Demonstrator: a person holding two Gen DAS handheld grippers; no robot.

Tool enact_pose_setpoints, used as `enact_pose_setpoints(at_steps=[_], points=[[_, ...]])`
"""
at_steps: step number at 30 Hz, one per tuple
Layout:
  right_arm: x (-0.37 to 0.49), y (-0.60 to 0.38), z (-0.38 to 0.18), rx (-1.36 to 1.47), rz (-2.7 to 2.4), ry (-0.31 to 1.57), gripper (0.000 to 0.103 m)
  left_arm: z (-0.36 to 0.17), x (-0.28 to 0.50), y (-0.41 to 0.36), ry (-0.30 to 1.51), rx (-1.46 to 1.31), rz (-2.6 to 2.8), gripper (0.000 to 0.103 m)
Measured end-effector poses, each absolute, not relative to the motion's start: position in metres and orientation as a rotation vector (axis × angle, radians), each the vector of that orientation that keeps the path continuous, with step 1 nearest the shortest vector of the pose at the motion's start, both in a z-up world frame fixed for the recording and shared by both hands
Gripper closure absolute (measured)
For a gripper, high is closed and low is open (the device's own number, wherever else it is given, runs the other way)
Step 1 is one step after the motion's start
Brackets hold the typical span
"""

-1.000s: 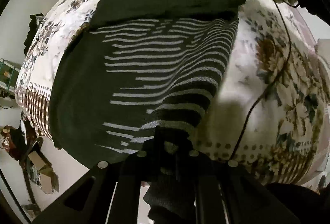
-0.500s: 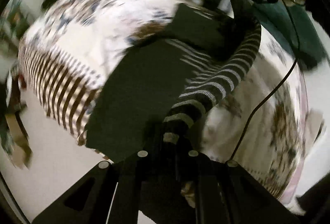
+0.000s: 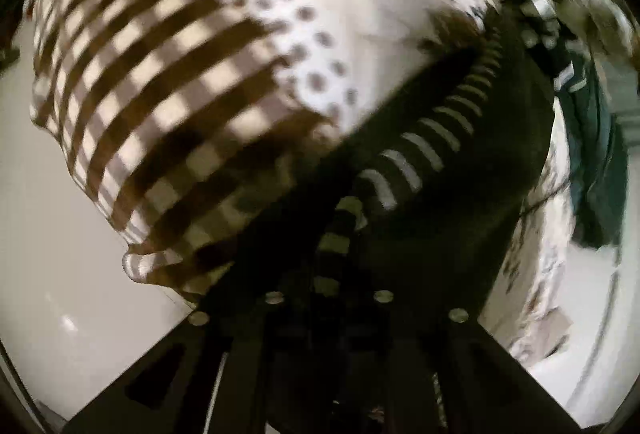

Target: Fold small clothes

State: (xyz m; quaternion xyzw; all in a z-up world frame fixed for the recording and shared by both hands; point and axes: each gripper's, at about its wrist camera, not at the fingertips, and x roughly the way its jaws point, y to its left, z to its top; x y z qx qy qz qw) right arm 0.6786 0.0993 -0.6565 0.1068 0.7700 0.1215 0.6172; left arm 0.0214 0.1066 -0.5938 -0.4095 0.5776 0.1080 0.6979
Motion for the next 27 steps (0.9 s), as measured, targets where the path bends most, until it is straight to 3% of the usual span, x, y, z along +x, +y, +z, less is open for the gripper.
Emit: enact_pose_setpoints(at_steps=[1, 2, 4, 7, 11, 18, 24, 27], points=[[0.673, 0.098, -0.654, 0.272, 0.341, 1.783, 0.054, -0.594, 0.016, 0.112, 1.281, -0.93, 0.247, 0.079], [0.661, 0.091, -0.647, 0.291, 0.407, 1.787, 0.051, -0.592, 0.009, 0.119, 1.282, -0.932, 0.269, 0.074], [0.638, 0.074, -0.634, 0.257, 0.471, 1.763, 0.05, -0.588, 0.0, 0.128, 1.299, -0.922, 0.31, 0.053], [0.591, 0.034, -0.626, 0.177, 0.497, 1.752, 0.05, -0.574, -0.008, 0.133, 1.264, -0.935, 0.295, 0.047], [0.506, -0.004, -0.655, 0.321, 0.558, 1.901, 0.05, -0.566, 0.01, 0.108, 1.279, -0.837, 0.205, 0.045], [0.389, 0.086, -0.733, 0.636, 0.759, 2.143, 0.05, -0.593, 0.042, 0.085, 1.424, -0.57, 0.386, 0.043], [0.394, 0.032, -0.705, 1.042, 0.868, 1.975, 0.049, -0.57, 0.016, 0.12, 1.376, -0.567, 0.584, 0.043], [0.404, -0.039, -0.687, 1.061, 0.837, 1.863, 0.049, -0.563, 0.006, 0.132, 1.38, -0.578, 0.625, 0.045]])
